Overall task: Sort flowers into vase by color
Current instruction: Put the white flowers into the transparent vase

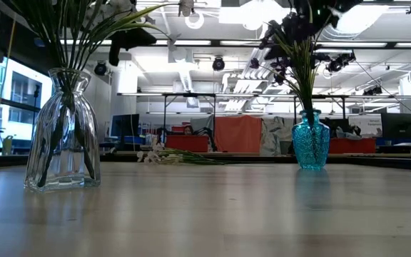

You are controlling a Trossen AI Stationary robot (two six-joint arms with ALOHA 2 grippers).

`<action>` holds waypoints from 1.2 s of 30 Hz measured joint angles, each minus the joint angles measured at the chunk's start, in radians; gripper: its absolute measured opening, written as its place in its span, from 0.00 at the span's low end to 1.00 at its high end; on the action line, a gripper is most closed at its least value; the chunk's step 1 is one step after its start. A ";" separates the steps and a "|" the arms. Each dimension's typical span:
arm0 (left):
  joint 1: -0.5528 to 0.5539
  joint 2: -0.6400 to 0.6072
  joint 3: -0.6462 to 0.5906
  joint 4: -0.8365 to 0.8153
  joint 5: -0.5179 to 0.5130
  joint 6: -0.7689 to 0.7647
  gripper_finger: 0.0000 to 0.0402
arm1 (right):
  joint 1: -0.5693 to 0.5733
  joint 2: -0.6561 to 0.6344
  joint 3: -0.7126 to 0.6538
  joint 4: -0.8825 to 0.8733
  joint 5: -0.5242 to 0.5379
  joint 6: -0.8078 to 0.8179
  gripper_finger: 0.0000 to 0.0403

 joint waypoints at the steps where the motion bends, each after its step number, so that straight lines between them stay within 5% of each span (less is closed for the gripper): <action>1: 0.002 0.005 0.000 0.000 -0.007 -0.019 0.00 | -0.037 0.021 0.000 0.007 -0.026 0.019 0.00; 8: 0.004 0.042 0.000 -0.002 -0.011 -0.047 0.00 | -0.165 0.211 0.000 -0.017 -0.200 0.165 0.00; 16: 0.028 0.053 0.000 -0.016 0.033 0.031 0.00 | -0.153 0.415 0.000 -0.037 -0.457 0.260 0.00; 36: 0.170 0.051 0.000 -0.043 0.269 0.031 0.00 | 0.131 0.555 0.000 -0.112 -0.352 0.147 0.00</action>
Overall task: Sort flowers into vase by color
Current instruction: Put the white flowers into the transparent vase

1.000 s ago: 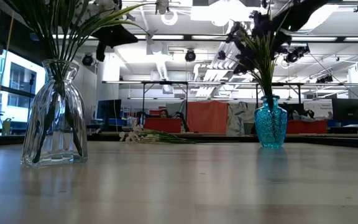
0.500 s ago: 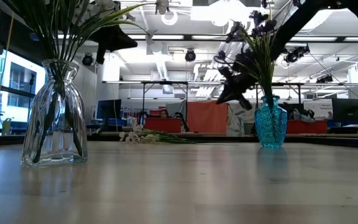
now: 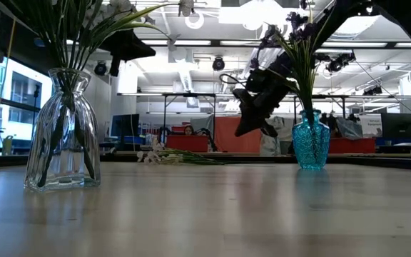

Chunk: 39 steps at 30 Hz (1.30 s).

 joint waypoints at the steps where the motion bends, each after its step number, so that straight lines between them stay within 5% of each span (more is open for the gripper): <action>1: 0.000 0.000 0.000 0.000 0.006 -0.001 0.00 | 0.013 0.001 0.000 -0.007 0.022 -0.024 0.01; 18: -0.010 0.000 0.000 0.089 0.024 -0.124 0.00 | 0.127 0.049 0.000 -0.044 0.215 -0.238 0.49; 30: -0.015 0.000 0.000 0.107 0.025 -0.136 0.00 | 0.172 0.082 0.000 -0.042 0.389 -0.375 0.48; 39: -0.024 0.000 0.000 0.106 0.024 -0.113 0.00 | 0.179 0.082 0.000 -0.076 0.364 -0.395 0.48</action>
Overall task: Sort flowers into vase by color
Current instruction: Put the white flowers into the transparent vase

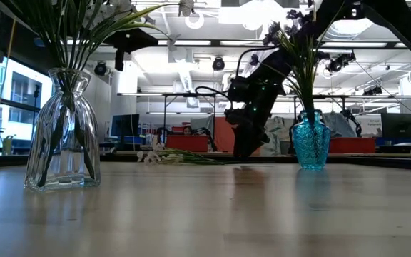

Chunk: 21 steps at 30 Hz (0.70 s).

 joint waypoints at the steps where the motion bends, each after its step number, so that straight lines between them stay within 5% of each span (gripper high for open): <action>1: 0.000 0.000 0.000 0.000 0.000 0.000 0.00 | 0.000 0.000 0.000 0.001 -0.001 0.000 0.48; 21: 0.000 0.000 0.000 0.000 0.000 0.010 0.00 | -0.001 -0.006 -0.084 0.074 0.023 0.008 0.48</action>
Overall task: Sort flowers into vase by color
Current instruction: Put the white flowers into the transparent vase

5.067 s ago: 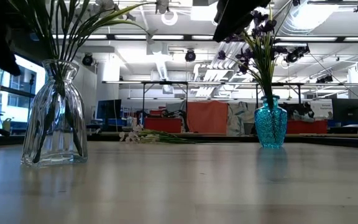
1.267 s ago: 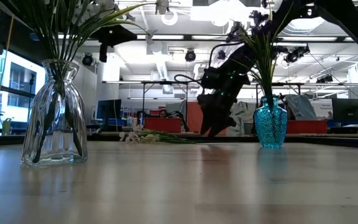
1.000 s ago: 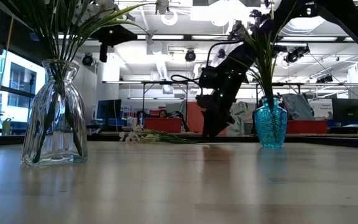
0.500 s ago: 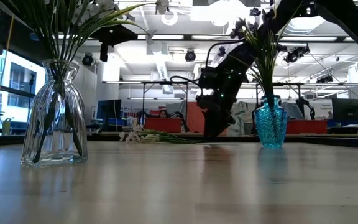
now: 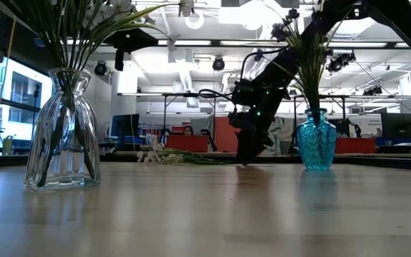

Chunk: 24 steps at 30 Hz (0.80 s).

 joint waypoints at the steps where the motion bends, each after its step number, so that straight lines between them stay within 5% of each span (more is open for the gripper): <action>1: 0.000 0.000 0.000 0.000 0.000 0.000 0.00 | 0.000 0.000 -0.006 0.004 0.005 0.000 0.48; 6: 0.000 0.000 0.000 0.000 0.000 0.000 0.00 | 0.001 0.001 -0.009 0.014 0.037 0.001 0.39; 14: 0.000 0.000 0.000 0.000 -0.001 0.000 0.00 | -0.001 0.002 -0.010 0.019 0.058 -0.039 0.03; 24: 0.023 -0.015 0.000 0.119 -0.001 0.000 0.00 | -0.012 -0.046 0.085 -0.030 0.023 -0.060 0.01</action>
